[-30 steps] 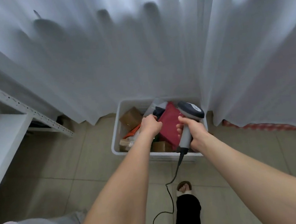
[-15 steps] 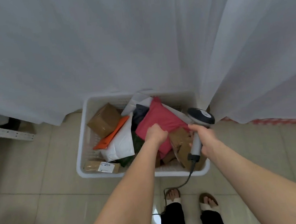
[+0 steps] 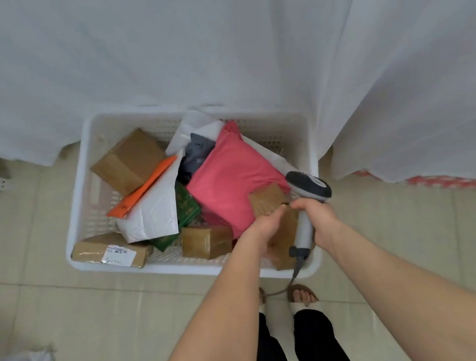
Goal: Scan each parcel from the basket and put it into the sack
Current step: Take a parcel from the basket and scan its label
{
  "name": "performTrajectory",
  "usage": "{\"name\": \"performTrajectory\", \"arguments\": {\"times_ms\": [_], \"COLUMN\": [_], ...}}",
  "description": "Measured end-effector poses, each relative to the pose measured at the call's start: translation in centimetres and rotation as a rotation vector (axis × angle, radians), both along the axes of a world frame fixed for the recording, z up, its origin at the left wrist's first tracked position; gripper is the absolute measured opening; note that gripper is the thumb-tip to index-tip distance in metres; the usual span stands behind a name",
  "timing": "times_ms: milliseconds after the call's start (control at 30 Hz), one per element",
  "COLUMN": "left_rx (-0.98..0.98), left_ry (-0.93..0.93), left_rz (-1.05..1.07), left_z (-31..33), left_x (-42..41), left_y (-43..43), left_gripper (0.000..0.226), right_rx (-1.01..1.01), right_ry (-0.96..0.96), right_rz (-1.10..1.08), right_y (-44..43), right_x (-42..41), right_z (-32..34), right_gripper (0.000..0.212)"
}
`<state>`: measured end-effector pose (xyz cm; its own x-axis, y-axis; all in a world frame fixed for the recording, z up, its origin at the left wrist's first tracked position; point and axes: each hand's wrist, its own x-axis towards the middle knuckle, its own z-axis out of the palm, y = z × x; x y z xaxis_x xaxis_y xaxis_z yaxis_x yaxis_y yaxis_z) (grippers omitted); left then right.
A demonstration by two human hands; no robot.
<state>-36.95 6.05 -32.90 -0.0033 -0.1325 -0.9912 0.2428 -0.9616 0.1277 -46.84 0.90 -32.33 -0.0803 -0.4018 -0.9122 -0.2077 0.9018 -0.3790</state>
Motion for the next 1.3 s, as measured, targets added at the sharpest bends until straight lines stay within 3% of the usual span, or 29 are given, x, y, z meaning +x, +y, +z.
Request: {"name": "performTrajectory", "arguments": {"times_ms": [133, 233, 400, 467, 633, 767, 900, 1000, 1100, 1167, 1267, 1300], "left_rx": [-0.099, -0.179, -0.245, -0.258, -0.305, -0.31, -0.37, -0.395, -0.461, -0.472, -0.522, -0.525], "left_ry": [-0.091, -0.124, -0.118, -0.184, -0.353, -0.443, -0.503, -0.564, -0.559, -0.549, -0.504, -0.489], "left_rz": [0.072, -0.037, -0.472, -0.49, -0.284, -0.037, 0.088, 0.129, 0.224, 0.304, 0.446, 0.482], "left_z": [0.4, -0.2, -2.9, -3.9, -2.6, 2.2, 9.3, 14.2, 21.8, 26.1, 32.4, 34.4], "left_x": [0.3, 0.9, -0.3, -0.7, 0.4, 3.0, 5.8, 8.2, 9.5, 10.5, 11.7, 12.0], "left_y": [-1.4, -1.0, 0.3, 0.2, -0.8, -2.1, -2.5, -2.5, -2.1, -1.7, -1.2, -1.0], "left_gripper": [0.063, 0.059, 0.108, 0.12, 0.105, 0.105, 0.098, 0.109, 0.067, 0.072, 0.081, 0.078], "right_rx": [-0.004, -0.076, -0.047, -0.038, -0.058, -0.083, -0.121, -0.147, -0.137, -0.147, -0.174, -0.183], "right_ry": [-0.054, 0.122, 0.081, 0.048, -0.023, -0.113, -0.192, -0.253, -0.311, -0.34, -0.355, -0.374], "right_rz": [0.041, 0.108, 0.044, 0.008, -0.076, -0.092, -0.074, -0.058, -0.006, 0.004, 0.037, 0.045], "right_y": [-0.6, -1.0, -0.8, -0.8, -1.3, -1.6, -2.0, -2.7, -3.1, -3.4, -3.6, -3.5], "right_x": [1.6, 0.9, -1.2, -1.6, -1.5, 0.3, 2.6, 4.3, 5.6, 6.2, 7.0, 7.2], "right_z": [0.4, -0.2, -1.7, -1.8, -0.3, 3.2, 9.3, 14.2, 18.8, 21.8, 27.9, 30.2], "right_gripper": [0.061, 0.044, 0.041, 0.047, 0.04, 0.064, 0.051, 0.044, 0.052, 0.048, 0.061, 0.052]}}
